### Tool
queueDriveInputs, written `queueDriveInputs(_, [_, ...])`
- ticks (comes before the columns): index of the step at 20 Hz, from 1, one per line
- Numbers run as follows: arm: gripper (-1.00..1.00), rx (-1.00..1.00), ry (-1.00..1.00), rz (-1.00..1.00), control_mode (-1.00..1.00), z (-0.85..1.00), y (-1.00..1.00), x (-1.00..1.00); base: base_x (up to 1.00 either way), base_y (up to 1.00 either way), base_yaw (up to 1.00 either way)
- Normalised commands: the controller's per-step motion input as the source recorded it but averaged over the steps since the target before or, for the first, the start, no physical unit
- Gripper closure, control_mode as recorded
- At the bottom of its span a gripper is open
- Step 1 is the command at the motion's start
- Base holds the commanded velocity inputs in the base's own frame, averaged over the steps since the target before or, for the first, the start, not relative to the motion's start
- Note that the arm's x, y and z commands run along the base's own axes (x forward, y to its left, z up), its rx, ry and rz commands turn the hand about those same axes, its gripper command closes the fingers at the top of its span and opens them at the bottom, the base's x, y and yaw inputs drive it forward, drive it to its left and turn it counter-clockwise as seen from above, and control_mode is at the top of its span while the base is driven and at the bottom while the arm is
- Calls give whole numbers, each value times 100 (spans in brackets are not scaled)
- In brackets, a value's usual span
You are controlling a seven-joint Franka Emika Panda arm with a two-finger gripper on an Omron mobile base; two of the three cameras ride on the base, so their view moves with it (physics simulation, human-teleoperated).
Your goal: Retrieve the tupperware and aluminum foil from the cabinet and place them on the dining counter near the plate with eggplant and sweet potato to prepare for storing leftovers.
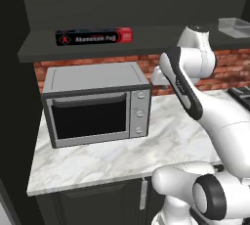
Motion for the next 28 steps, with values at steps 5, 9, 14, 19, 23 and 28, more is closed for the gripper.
queueDriveInputs(5, [-100, 5, -22, -15, -100, 16, 0, -23, 0, 0, 0])
queueDriveInputs(9, [-100, 25, -36, -41, -100, 60, 6, -37, 0, 0, 0])
queueDriveInputs(14, [-100, 32, -8, -45, -100, 64, 15, -5, 0, 0, 0])
queueDriveInputs(19, [-100, 45, 5, -37, -100, 54, 11, 0, 0, 0, 0])
queueDriveInputs(23, [-100, 62, 20, -27, -100, 45, 4, 0, 0, 0, 0])
queueDriveInputs(28, [-100, 66, 22, -22, -100, 26, 12, 0, 0, 0, 0])
